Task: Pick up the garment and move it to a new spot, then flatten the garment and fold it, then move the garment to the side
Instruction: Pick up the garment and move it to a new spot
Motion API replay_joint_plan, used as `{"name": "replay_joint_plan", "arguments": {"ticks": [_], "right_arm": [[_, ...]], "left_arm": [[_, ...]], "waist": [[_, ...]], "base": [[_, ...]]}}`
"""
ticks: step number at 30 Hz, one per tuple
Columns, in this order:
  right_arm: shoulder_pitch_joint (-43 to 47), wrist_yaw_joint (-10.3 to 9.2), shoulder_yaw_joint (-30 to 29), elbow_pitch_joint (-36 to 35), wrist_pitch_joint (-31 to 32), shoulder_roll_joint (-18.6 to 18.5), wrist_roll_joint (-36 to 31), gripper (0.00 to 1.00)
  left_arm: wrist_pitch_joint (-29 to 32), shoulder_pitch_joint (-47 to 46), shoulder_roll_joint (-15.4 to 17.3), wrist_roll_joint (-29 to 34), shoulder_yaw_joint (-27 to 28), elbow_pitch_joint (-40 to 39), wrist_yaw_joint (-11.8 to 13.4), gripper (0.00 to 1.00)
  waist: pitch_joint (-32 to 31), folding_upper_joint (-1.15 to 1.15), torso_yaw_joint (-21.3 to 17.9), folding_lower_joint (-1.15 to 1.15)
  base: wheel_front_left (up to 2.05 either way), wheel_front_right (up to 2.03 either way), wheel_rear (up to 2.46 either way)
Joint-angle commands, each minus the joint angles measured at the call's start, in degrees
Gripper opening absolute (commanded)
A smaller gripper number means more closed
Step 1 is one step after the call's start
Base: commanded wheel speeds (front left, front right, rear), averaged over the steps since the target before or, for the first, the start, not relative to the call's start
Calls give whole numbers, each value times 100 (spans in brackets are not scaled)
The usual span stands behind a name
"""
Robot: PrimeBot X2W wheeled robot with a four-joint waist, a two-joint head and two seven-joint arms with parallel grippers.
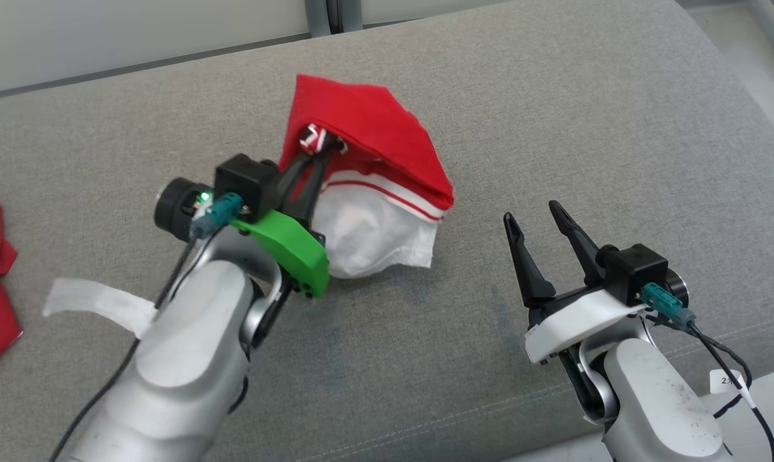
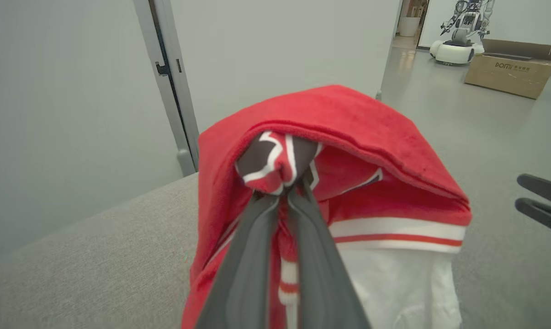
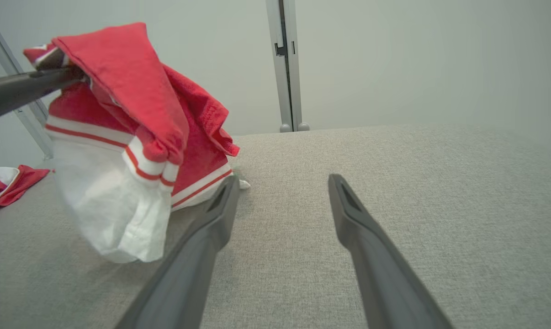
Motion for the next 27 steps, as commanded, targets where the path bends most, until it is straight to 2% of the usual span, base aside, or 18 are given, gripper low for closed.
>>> {"name": "replay_joint_plan", "arguments": {"ticks": [1, 9, 15, 16, 17, 18, 27], "right_arm": [[8, 0, -17, -18, -29, -8, -16, 100], [-11, 0, -18, 9, -29, -11, -31, 100], [-45, 0, -5, 18, -29, -24, -19, 100], [-49, 0, -4, 18, -29, -28, -19, 100], [-47, 0, -8, 16, -29, -32, -18, 100], [-36, 0, -19, 15, -29, -32, -24, 100], [81, 0, -34, 52, -29, -37, -40, 100]], "left_arm": [[-47, 86, -41, 74, -54, 64, 19, 0], [-239, 370, -485, -94, -436, 1038, -158, 0], [-373, 451, -691, -215, -812, 1852, -254, 0], [-411, 436, -719, -242, -857, 1944, -265, 11], [-470, 400, -746, -240, -890, 2003, -274, 49], [-540, 361, -767, -269, -879, 2029, -276, 100], [-747, 366, -823, -138, -793, 1818, -106, 100]], "waist": [[13, 0, -1, 0], [29, 0, -20, 0], [41, 0, -18, 0], [40, 0, -12, 0], [37, 0, -2, 0], [31, 0, 15, 0], [-86, 0, 193, 0]], "base": [[0, 0, 0], [0, 0, 0], [0, 0, 0], [0, 0, 0], [0, 0, 0], [0, 0, 0], [0, 0, 0]]}}
